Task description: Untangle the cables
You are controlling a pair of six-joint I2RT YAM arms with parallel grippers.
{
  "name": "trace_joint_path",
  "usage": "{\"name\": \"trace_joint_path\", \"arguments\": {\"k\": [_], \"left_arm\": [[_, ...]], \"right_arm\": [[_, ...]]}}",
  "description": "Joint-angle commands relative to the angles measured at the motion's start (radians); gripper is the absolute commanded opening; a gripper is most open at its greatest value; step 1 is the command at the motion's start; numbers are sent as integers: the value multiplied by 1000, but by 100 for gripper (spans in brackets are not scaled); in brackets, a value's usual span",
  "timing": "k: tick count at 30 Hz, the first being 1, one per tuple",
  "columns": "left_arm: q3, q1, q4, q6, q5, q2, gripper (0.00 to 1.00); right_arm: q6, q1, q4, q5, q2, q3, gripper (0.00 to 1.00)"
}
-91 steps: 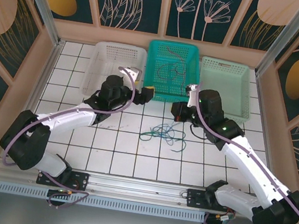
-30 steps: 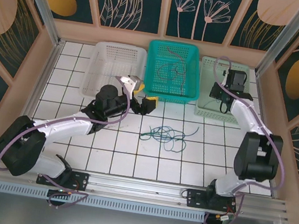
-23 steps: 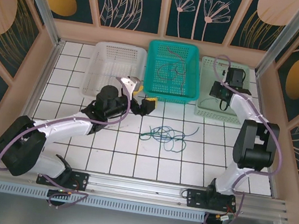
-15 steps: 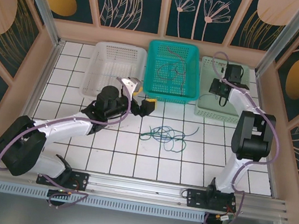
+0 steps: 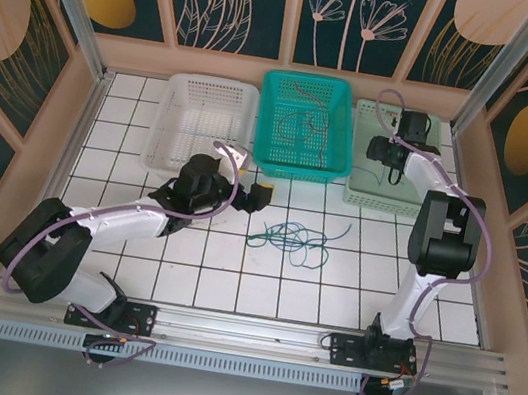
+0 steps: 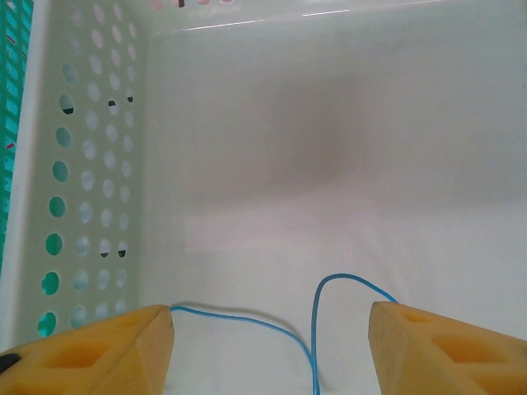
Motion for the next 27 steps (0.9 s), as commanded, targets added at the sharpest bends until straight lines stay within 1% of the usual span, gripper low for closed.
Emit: {"name": "trace_joint_path", "arguments": {"k": [1,4,9,11,14,18,21,25,27], "left_arm": [[22,-3,-15,2,-6,23,98],[30,-3,-46,-2,-17,42,97],[24,-4,-90,22,60,69,85],[24,-8,-109,24,82,81,81],[21,-15,-102,0,116,106,79],[21,-40,-80,-50,177,150,72],[10,-63,-65,-73,188,171,69],[-21,-77,-60,-92,147,139,69],[-29,-79,-71,-86,131,121,69]], "right_arm": [[21,-1,2,17,-93,-30,65],[44,10,8,15,-168,-85,65],[99,78,46,-5,-338,-250,64],[120,115,65,-19,-418,-328,63],[149,162,97,-75,-537,-433,62],[217,200,152,-167,-649,-557,60],[266,242,172,-229,-673,-631,58],[283,338,160,-194,-676,-685,57],[310,361,152,-207,-675,-701,57]]}}
